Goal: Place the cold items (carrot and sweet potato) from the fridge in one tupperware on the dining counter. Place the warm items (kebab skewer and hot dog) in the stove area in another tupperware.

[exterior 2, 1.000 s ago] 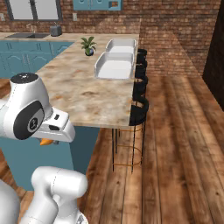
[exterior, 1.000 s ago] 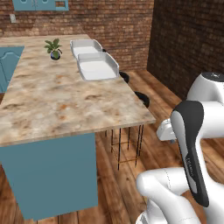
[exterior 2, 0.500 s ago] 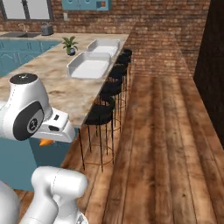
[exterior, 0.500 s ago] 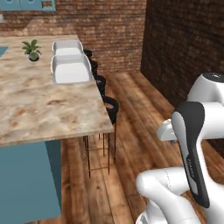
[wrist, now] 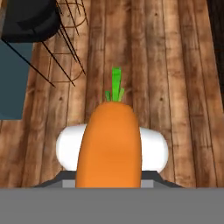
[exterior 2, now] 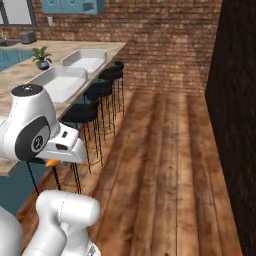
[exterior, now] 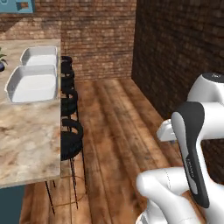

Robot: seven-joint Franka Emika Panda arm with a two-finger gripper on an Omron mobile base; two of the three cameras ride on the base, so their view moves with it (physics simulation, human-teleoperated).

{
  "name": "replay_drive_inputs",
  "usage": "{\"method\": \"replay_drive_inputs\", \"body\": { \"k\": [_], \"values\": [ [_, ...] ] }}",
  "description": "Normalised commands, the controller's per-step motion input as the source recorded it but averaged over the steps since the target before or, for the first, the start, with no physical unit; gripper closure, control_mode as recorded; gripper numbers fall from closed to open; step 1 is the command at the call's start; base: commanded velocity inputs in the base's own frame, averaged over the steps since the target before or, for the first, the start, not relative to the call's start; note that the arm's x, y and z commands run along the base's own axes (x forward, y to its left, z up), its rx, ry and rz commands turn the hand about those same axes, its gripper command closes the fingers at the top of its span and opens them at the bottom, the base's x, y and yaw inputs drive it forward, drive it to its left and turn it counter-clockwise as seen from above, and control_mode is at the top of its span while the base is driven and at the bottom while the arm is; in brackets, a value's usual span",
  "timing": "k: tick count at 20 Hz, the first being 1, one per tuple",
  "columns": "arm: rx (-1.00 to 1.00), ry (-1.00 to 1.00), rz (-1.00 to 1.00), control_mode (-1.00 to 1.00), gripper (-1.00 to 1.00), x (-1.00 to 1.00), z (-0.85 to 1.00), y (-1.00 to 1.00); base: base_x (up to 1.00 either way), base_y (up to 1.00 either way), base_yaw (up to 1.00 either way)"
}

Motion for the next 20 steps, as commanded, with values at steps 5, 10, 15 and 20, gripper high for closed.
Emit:
{"method": "replay_drive_inputs", "body": {
  "k": [5, 10, 15, 20],
  "values": [
    [0.0, 0.0, 0.0, 1.0, 1.0, 0.0, 0.0, 0.0, 1.0, -0.82, 0.2],
    [0.0, 0.0, 0.0, 1.0, 1.0, 0.0, 0.0, 0.0, 1.0, -0.29, 0.56],
    [0.0, 0.0, 0.0, 1.0, 1.0, 0.0, 0.0, 0.0, 1.0, -0.31, 0.68],
    [0.0, 0.0, 0.0, 1.0, 1.0, 0.0, 0.0, 0.0, 0.53, -0.71, 0.35]
  ]
}}
